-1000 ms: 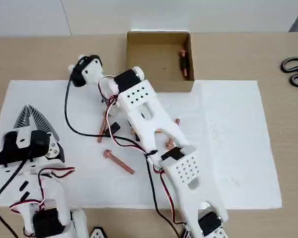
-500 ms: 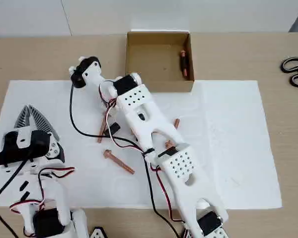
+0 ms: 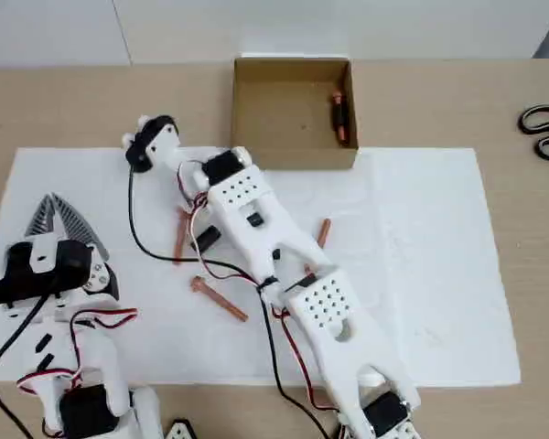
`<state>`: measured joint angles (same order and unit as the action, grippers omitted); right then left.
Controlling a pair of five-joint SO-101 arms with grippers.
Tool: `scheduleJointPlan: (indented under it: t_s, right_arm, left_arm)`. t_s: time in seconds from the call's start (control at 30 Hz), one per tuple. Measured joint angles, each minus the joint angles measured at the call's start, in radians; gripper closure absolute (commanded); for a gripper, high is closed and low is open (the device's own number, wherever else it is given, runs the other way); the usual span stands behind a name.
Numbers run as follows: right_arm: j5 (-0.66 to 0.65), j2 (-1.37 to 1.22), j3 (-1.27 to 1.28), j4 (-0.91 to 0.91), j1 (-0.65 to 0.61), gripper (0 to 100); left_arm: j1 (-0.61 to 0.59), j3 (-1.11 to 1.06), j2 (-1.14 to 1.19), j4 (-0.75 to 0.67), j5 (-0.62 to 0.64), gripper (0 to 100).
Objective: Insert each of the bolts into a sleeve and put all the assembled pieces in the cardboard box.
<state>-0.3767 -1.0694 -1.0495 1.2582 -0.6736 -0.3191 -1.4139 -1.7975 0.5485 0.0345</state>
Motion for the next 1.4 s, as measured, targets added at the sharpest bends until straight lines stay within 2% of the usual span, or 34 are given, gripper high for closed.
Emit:
scheduleJointPlan:
  t_s: [0.17,0.33,0.67,0.93,1.03,1.2,1.4]
  right_arm:
    - [0.000,-0.009,-0.008,-0.003,0.000,81.5]
    - [0.000,-0.011,-0.009,-0.003,0.000,99.8]
    - [0.000,-0.014,-0.054,0.028,0.012,99.5]
    - [0.000,-0.018,-0.377,0.324,0.069,99.5]
    - [0.052,-0.017,-0.503,0.404,0.077,99.5]
    - [0.198,-0.017,-0.546,0.431,0.084,99.5]
    - [0.247,-0.017,-0.548,0.448,0.084,99.5]
  left_arm:
    - [0.000,0.000,0.000,0.000,0.000,99]
    - [0.000,0.000,0.000,0.000,0.000,99]
    - [0.000,0.000,0.000,0.000,0.000,99]
    - [0.000,0.000,0.000,0.066,0.000,99]
    - [0.000,0.000,0.000,0.068,0.000,99]
    - [0.066,0.000,0.000,0.072,0.003,99]
    - [0.137,0.000,0.000,0.072,0.000,99]
